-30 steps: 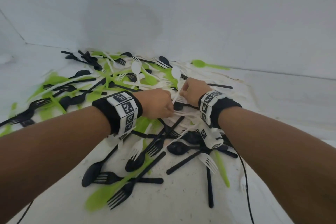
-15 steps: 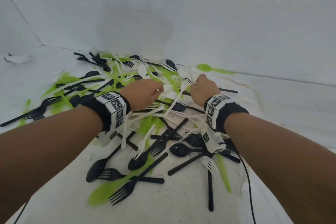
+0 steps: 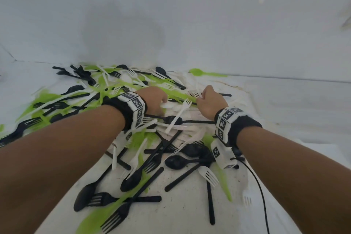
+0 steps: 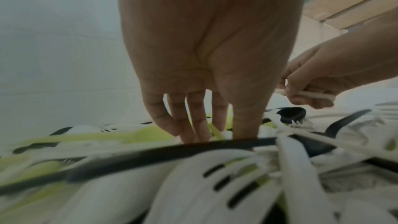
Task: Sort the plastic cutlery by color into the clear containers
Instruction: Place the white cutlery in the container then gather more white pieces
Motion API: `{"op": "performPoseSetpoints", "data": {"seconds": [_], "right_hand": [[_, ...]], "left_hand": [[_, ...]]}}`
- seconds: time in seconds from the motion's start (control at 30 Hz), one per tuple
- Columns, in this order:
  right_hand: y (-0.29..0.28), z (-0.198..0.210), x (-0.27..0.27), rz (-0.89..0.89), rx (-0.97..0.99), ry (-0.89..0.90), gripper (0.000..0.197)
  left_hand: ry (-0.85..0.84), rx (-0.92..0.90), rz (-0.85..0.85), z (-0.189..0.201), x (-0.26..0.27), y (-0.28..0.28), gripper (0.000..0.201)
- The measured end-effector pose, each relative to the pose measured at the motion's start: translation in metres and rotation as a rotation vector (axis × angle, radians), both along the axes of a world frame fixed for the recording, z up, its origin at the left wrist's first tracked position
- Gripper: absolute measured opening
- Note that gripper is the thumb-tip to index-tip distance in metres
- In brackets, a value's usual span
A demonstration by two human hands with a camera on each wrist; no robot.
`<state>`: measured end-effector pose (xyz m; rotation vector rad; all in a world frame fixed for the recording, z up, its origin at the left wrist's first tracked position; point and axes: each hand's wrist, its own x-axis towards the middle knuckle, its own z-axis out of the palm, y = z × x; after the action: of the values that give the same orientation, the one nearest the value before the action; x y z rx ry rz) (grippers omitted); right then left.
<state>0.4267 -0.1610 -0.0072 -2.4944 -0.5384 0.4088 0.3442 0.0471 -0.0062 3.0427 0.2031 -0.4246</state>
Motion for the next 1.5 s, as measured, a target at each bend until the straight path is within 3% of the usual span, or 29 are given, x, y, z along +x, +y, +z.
{"op": "performPoseSetpoints", "data": {"seconds": [0.13,0.27,0.43,0.5,0.6,0.7,0.8,1.03,1.3,1.4,1.5], "right_hand": [[-0.001,-0.001,0.002,0.006,0.012,0.015,0.020],[0.007,0.002,0.004,0.054,-0.029,-0.042,0.019],[0.018,-0.003,0.001,0.155,-0.173,-0.069,0.020],[0.020,-0.008,0.001,0.209,-0.231,-0.091,0.027],[0.022,-0.015,0.003,0.307,-0.336,-0.171,0.032],[0.025,-0.018,0.004,0.334,-0.381,-0.211,0.031],[0.030,-0.018,0.001,0.342,-0.437,-0.237,0.029],[0.039,-0.016,-0.002,0.453,-0.516,-0.290,0.022],[0.054,0.000,-0.014,0.431,-0.379,-0.581,0.022],[0.057,0.013,-0.017,0.391,-0.358,-0.481,0.014],[0.059,0.019,-0.021,0.332,-0.236,-0.249,0.014]], "left_hand": [[-0.096,-0.066,0.023,-0.009,-0.002,0.003,0.026],[-0.453,-0.151,0.014,0.001,-0.013,0.002,0.022],[-0.754,-0.635,0.172,0.034,-0.025,-0.005,0.020],[-0.815,-0.686,0.225,0.040,-0.029,-0.005,0.018],[-0.741,-0.666,0.242,0.040,-0.040,-0.006,0.015],[-0.551,-0.591,0.190,0.033,-0.056,-0.004,0.037],[-0.442,-0.514,0.159,0.028,-0.071,0.001,0.044],[-0.428,-0.505,0.253,0.025,-0.092,0.017,0.050],[-0.333,-0.484,0.230,0.028,-0.100,0.023,0.063],[-0.399,-0.477,0.279,0.024,-0.101,0.023,0.059],[-0.431,-0.370,0.323,0.022,-0.102,0.028,0.029]]}}
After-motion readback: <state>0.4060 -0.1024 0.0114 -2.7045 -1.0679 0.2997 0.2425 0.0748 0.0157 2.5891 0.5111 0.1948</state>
